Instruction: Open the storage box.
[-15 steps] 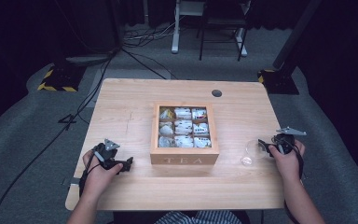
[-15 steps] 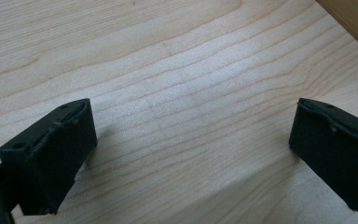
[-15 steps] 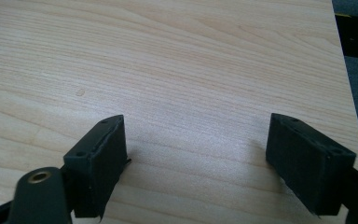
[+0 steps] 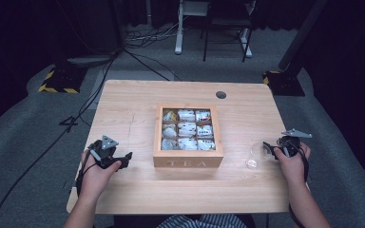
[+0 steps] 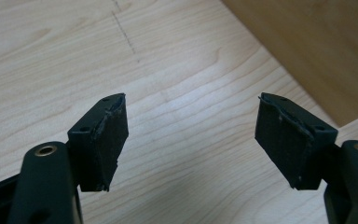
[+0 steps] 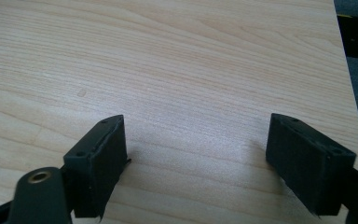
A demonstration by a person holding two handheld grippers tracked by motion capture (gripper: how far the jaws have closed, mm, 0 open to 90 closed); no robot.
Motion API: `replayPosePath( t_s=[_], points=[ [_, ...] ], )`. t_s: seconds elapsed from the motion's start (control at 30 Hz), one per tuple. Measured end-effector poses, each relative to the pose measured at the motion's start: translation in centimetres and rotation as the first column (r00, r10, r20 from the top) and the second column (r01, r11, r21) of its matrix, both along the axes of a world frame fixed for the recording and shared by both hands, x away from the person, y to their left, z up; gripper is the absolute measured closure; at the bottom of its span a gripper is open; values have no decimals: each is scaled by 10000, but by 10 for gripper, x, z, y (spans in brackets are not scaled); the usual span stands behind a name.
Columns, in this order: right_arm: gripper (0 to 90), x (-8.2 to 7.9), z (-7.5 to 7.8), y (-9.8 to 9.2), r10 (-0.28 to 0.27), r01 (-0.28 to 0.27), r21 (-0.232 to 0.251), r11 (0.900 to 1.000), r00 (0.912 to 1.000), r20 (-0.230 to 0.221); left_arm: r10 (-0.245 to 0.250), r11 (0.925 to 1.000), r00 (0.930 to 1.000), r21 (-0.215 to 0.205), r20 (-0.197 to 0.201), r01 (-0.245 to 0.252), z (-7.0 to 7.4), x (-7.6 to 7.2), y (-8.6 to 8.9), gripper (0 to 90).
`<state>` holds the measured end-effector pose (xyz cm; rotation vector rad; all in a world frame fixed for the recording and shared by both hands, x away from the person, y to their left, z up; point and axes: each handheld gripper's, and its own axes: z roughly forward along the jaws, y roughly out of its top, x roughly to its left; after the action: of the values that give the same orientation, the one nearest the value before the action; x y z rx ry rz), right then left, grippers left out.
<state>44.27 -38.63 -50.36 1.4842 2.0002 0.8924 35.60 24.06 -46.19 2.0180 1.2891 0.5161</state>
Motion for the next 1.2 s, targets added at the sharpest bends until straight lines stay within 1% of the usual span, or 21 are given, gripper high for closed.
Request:
replayPosePath(
  t_s=[0.03,0.13,0.17,0.2,0.23,0.3,0.37,0.4,0.53,0.63,0.7,0.73,0.77,0.83,0.93,0.97,1.07,1.17,1.2],
  points=[
    [206,0,0,0,37,-37,6,10000,10000,-2,-97,9999,9999,-97,78,98,6,-1,-2,263],
    [206,-2,0,1,135,-134,17,9999,9999,-26,-296,9994,9991,-144,290,300,15,-2,-8,264],
    [206,-2,0,1,139,-139,13,9999,9999,-25,-296,9994,9991,-144,290,300,15,-2,-8,264],
    [206,-2,0,1,147,-147,14,9999,9999,-23,-465,9988,9979,-136,462,471,21,-4,-12,264],
    [206,-2,0,1,147,-147,14,9999,9999,-23,-465,9988,9979,-136,462,471,21,-4,-12,264],
    [206,-2,0,1,146,-146,13,9999,9999,-23,-714,9972,9952,-163,666,726,28,-6,-19,265],
    [206,-2,0,1,147,-147,15,9999,9999,-23,-747,9968,9945,-237,739,767,30,-7,-22,266],
    [206,-2,0,1,148,-148,19,9999,9999,-24,-834,9962,9932,-193,810,853,32,-8,-23,267],
    [205,-2,0,1,142,-142,31,9999,9999,-40,-1029,9940,9896,-271,1000,1061,37,-15,-31,270],
    [205,-1,0,2,152,-152,20,9999,9999,-26,-1198,9916,9870,-370,1067,1243,40,-20,-37,273],
    [205,0,0,2,158,-158,18,9999,9999,-25,-1432,9890,9831,-218,1139,1465,43,-21,-42,273],
    [205,0,0,2,164,-164,21,9999,9999,-26,-1610,9861,9799,-218,1179,1647,45,-23,-49,272],
    [205,0,0,2,164,-164,21,9999,9999,-26,-1610,9861,9799,-218,1179,1647,45,-23,-49,270],
    [205,0,0,2,180,-179,27,9998,9998,-29,-1872,9814,9751,-209,1190,1910,45,-24,-55,269],
    [204,0,0,2,222,-222,24,9998,9997,-36,-2118,9752,9709,-404,1120,2174,43,-25,-64,271],
    [204,0,0,2,231,-231,27,9997,9997,-38,-2186,9741,9691,-338,1140,2237,42,-25,-66,273],
    [204,0,0,2,243,-243,24,9997,9997,-42,-2235,9734,9681,-252,1135,2277,35,-26,-73,275],
    [204,0,0,2,256,-256,29,9997,9997,-47,-2328,9709,9668,-327,1057,2374,30,-26,-78,278],
    [204,0,0,2,261,-261,29,9997,9996,-47,-2348,9699,9665,-415,1036,2401,28,-26,-80,279]
  ],
)
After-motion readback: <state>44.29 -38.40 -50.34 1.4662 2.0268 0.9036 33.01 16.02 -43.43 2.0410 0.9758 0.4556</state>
